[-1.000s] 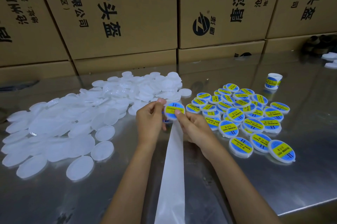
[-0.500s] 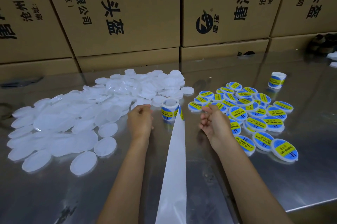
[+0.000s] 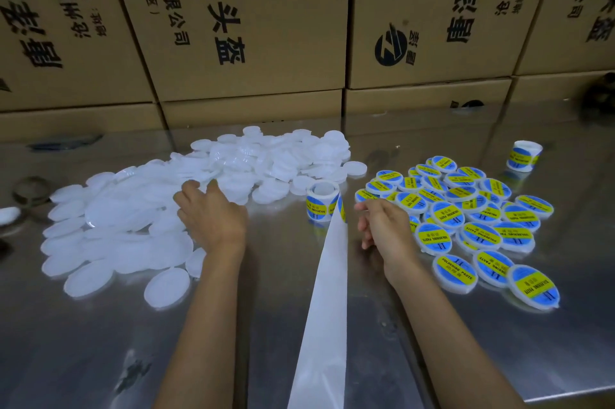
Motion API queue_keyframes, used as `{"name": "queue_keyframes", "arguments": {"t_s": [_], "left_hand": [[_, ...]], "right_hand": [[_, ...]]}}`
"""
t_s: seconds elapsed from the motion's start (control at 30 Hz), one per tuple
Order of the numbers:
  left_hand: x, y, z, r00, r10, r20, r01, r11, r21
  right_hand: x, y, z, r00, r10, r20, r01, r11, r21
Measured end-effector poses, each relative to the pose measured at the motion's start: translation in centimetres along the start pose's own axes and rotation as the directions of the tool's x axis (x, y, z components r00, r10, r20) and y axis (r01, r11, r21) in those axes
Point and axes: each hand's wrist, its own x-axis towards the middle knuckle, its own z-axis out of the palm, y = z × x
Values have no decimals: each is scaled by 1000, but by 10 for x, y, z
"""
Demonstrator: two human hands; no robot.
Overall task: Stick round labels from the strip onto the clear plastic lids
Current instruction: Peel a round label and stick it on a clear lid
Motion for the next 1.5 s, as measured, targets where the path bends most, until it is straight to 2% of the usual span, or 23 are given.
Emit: {"name": "queue_keyframes", "arguments": {"t_s": [0.07, 0.2, 0.3, 0.37, 0.5, 0.63, 0.73, 0.9, 1.03, 1.13, 1.2, 1.33, 1.43, 1.5], "left_hand": [[6, -7, 3, 999, 37, 27, -37, 999, 11], [15, -18, 4, 994, 104, -22, -106, 992, -69], [15, -25, 4, 978, 179, -104, -197, 958, -207], [11, -20, 2, 972, 215, -97, -235, 909, -344], [-2, 5, -10, 968, 223, 112, -91, 734, -673], [-19, 26, -18, 930, 251, 269, 56, 628, -776], [-27, 35, -23, 888, 280, 364, 142, 587, -797], [-34, 44, -24, 839, 309, 448, 246, 519, -819], [-37, 48, -20, 843, 247, 477, 347, 428, -834], [-42, 49, -12, 865, 213, 454, 330, 440, -835], [-45, 52, -7, 856, 237, 459, 335, 423, -842], [-46, 55, 5, 809, 258, 528, 425, 363, -829], [-47, 55, 17, 801, 238, 549, 430, 408, -805], [-46, 53, 24, 819, 204, 537, 421, 423, -803]], "right_hand": [[1, 0, 1, 1000, -15, 4, 15, 1000, -21], [2, 0, 2, 1000, -25, 17, 26, 998, -53], [2, 1, 4, 999, -34, 26, 35, 998, -51], [3, 0, 3, 999, -36, 26, 37, 998, -53], [3, 1, 3, 999, -44, 29, 45, 998, -43], [2, 4, 6, 992, -123, -20, 121, 989, -82], [0, 4, 10, 974, -226, -8, 224, 969, -101], [-3, 3, 12, 961, -277, 26, 278, 958, -69], [-2, 9, 9, 940, -324, 107, 341, 901, -269], [0, 15, 10, 936, -291, 200, 349, 845, -406], [1, 17, 11, 928, -295, 228, 369, 811, -454], [0, 20, 12, 920, -297, 256, 383, 821, -424], [0, 20, 13, 917, -305, 258, 392, 811, -434], [-1, 21, 14, 910, -321, 264, 410, 798, -442]]}}
